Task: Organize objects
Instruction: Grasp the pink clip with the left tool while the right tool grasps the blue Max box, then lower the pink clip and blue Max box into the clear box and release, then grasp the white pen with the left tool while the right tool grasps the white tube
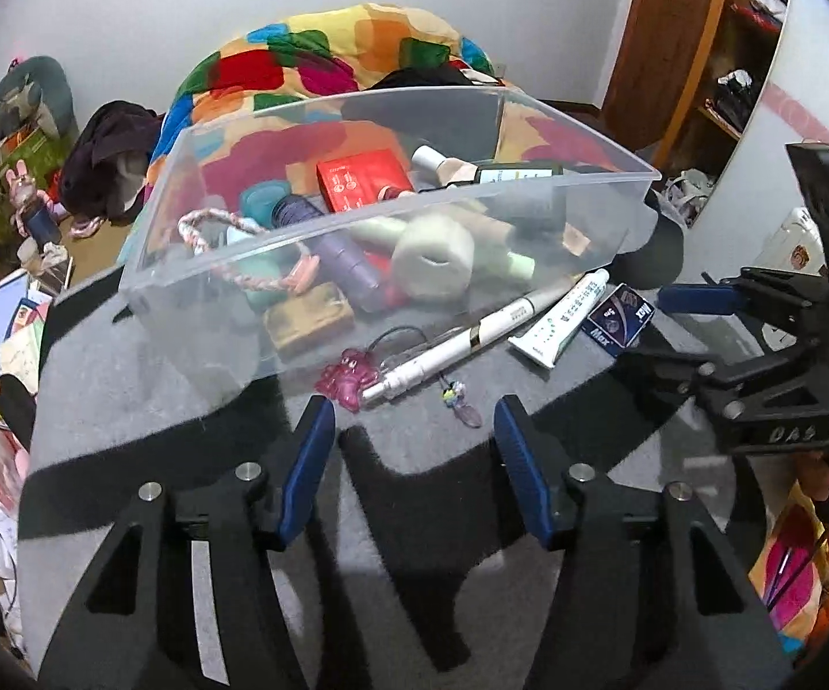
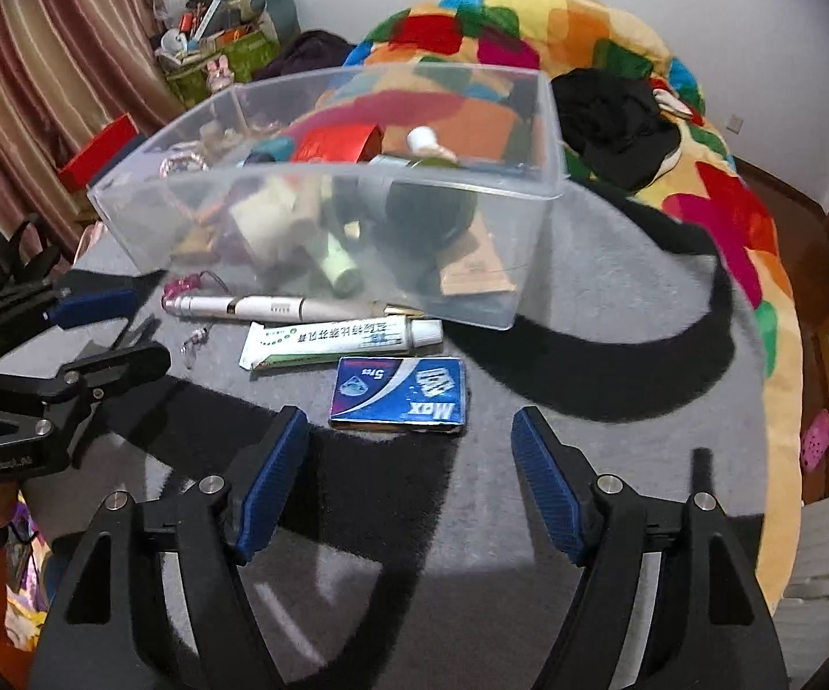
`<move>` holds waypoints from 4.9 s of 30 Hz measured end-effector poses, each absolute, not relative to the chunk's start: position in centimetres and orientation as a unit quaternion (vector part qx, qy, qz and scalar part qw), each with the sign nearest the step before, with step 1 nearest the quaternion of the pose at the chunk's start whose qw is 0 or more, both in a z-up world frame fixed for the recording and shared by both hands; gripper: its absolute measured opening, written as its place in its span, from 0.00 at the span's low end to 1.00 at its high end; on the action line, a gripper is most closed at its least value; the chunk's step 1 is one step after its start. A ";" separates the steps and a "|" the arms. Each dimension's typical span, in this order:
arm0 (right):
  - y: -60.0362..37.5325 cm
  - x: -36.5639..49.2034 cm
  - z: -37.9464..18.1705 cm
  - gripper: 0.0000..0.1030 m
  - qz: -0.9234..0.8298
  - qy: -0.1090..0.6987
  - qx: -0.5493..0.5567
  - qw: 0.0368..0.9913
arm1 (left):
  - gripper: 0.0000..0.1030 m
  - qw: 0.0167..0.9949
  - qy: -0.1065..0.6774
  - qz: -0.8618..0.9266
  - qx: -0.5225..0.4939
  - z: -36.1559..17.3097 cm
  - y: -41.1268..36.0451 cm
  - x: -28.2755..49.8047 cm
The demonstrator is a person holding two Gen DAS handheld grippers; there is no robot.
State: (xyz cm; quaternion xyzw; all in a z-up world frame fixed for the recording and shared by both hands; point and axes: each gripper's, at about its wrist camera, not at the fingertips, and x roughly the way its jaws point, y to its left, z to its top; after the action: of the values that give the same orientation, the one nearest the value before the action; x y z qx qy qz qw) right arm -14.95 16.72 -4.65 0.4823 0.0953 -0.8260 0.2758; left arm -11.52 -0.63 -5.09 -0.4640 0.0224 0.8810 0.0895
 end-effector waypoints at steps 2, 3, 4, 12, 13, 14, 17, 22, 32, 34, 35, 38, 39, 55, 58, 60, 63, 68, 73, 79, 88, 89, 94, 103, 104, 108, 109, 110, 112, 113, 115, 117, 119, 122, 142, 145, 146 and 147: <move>16.4 -15.0 -4.9 0.68 -0.828 0.107 0.480 0.271 | 0.57 0.081 0.029 0.882 -0.462 -4.9 -0.8 -11.8; 16.3 -15.0 -4.9 0.68 -0.828 0.108 0.479 0.271 | 0.57 0.077 0.030 0.883 -0.462 -4.9 -1.0 -12.0; 16.4 -15.0 -4.9 0.68 -0.828 0.107 0.479 0.272 | 0.57 0.075 0.026 0.883 -0.463 -4.9 -1.5 -12.2; 16.6 -14.6 -4.7 0.44 -0.831 0.099 0.468 0.285 | 0.30 0.079 -0.038 0.872 -0.483 -5.4 -4.2 -13.4; 16.6 -14.6 -4.7 0.43 -0.831 0.100 0.467 0.285 | 0.28 0.081 -0.046 0.871 -0.483 -5.3 -4.3 -13.6; 16.6 -14.5 -4.7 0.43 -0.831 0.100 0.466 0.286 | 0.27 0.081 -0.050 0.870 -0.483 -5.4 -4.4 -13.7; 16.7 -14.4 -4.6 0.43 -0.829 0.099 0.466 0.292 | 0.26 0.074 -0.056 0.867 -0.489 -5.7 -4.3 -14.4; 17.1 -13.9 -4.5 0.43 -0.826 0.091 0.466 0.303 | 0.27 0.065 -0.057 0.866 -0.493 -5.9 -4.3 -15.2; 18.0 -12.9 -3.8 0.43 -0.824 0.079 0.462 0.318 | 0.35 0.080 -0.082 0.858 -0.501 -6.2 -5.3 -15.2; 18.1 -12.8 -3.6 0.43 -0.825 0.077 0.460 0.320 | 0.27 0.098 -0.077 0.856 -0.501 -6.3 -4.7 -14.8; 18.1 -12.8 -3.4 0.43 -0.825 0.076 0.459 0.320 | 0.23 0.106 -0.067 0.854 -0.505 -6.3 -4.1 -14.5; 18.3 -12.7 -3.0 0.43 -0.828 0.073 0.454 0.321 | 0.22 0.111 -0.013 0.860 -0.497 -6.1 -1.9 -13.4; 18.4 -12.6 -2.9 0.43 -0.830 0.072 0.451 0.320 | 0.21 0.120 -0.010 0.859 -0.497 -6.0 -1.4 -12.9; 18.6 -13.2 0.9 0.43 -0.857 0.041 0.403 0.319 | 0.24 0.062 -0.064 0.861 -0.501 -6.3 -4.1 -15.5; 18.2 -13.7 1.3 0.43 -0.858 0.037 0.400 0.319 | 0.25 0.071 -0.053 0.859 -0.504 -6.3 -3.4 -15.4; 18.0 -13.9 1.9 0.43 -0.861 0.032 0.394 0.320 | 0.25 0.070 -0.038 0.861 -0.502 -6.2 -2.9 -15.3; 17.7 -14.4 2.9 0.43 -0.866 0.023 0.382 0.321 | 0.27 0.072 -0.024 0.862 -0.501 -6.4 -2.4 -15.2; 16.2 -15.7 4.0 0.43 -0.876 0.022 0.368 0.312 | 0.27 0.069 0.008 0.866 -0.495 -6.7 -1.5 -15.4; 14.9 -17.5 3.6 0.43 -0.874 0.020 0.382 0.300 | 0.26 0.069 0.011 0.872 -0.485 -6.5 -1.6 -15.0; 14.3 -18.7 2.9 0.43 -0.872 0.023 0.395 0.288 | 0.26 0.080 -0.002 0.887 -0.455 -4.6 -2.1 -13.1; 12.9 -20.5 1.9 0.43 -0.862 0.024 0.416 0.288 | 0.26 0.090 -0.034 0.919 -0.381 1.8 -3.3 -11.5; 12.8 -20.6 1.8 0.43 -0.861 0.023 0.419 0.289 | 0.26 0.088 -0.036 0.922 -0.376 2.3 -3.4 -11.6; 11.8 -21.0 1.1 0.43 -0.853 0.027 0.430 0.293 | 0.26 0.076 -0.052 0.928 -0.360 4.1 -4.3 -12.7; 11.0 -20.7 0.6 0.46 -0.848 0.049 0.438 0.296 | 0.26 0.051 -0.092 0.917 -0.385 2.5 -6.5 -16.8; 11.1 -20.6 0.6 0.47 -0.848 0.048 0.438 0.295 | 0.26 0.052 -0.095 0.913 -0.394 1.9 -6.6 -17.2; 11.4 -20.2 0.7 0.53 -0.851 0.046 0.433 0.295 | 0.26 0.059 -0.102 0.902 -0.416 0.5 -6.7 -17.9; 11.6 -20.1 0.8 0.53 -0.852 0.046 0.431 0.295 | 0.26 0.062 -0.104 0.900 -0.420 0.3 -6.6 -17.9; 11.8 -19.9 0.9 0.53 -0.853 0.047 0.428 0.295 | 0.26 0.065 -0.105 0.898 -0.422 0.2 -6.6 -17.8; 12.3 -19.4 1.3 0.53 -0.855 0.051 0.422 0.297 | 0.26 0.065 -0.103 0.899 -0.420 0.4 -6.4 -17.6; 12.6 -19.1 1.5 0.53 -0.856 0.052 0.419 0.298 | 0.26 0.065 -0.102 0.901 -0.418 0.5 -6.3 -17.5; 13.2 -18.3 1.9 0.55 -0.858 0.053 0.413 0.302 | 0.26 0.067 -0.099 0.903 -0.412 1.0 -6.2 -17.2; 13.8 -17.7 2.1 0.55 -0.861 0.058 0.406 0.300 | 0.26 0.071 -0.097 0.906 -0.405 1.6 -6.0 -16.7; 14.5 -16.9 2.3 0.55 -0.866 0.063 0.399 0.295 | 0.26 0.076 -0.092 0.909 -0.399 2.1 -5.6 -16.0; 15.4 -16.0 2.4 0.55 -0.868 0.065 0.396 0.292 | 0.26 0.084 -0.075 0.913 -0.393 2.4 -4.7 -15.0; 15.3 -17.7 -4.6 0.67 -0.830 0.005 0.506 0.234 | 0.33 0.122 -0.005 0.856 -0.502 -6.4 0.2 -15.6; 15.1 -17.3 -4.6 0.67 -0.835 0.015 0.499 0.232 | 0.32 0.128 0.004 0.857 -0.499 -6.4 0.4 -15.3; 15.1 -17.2 -4.6 0.67 -0.835 0.018 0.498 0.233 | 0.32 0.133 0.004 0.857 -0.498 -6.4 0.5 -15.1; 15.2 -17.0 -4.5 0.66 -0.836 0.021 0.496 0.234 | 0.30 0.140 0.001 0.855 -0.499 -6.4 0.5 -15.1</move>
State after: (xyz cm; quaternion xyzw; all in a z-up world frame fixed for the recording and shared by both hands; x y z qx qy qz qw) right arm -16.96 15.20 -4.52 0.4958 0.0209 -0.8360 0.2340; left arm -15.07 0.53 -6.36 -0.4991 0.0013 0.8553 0.1395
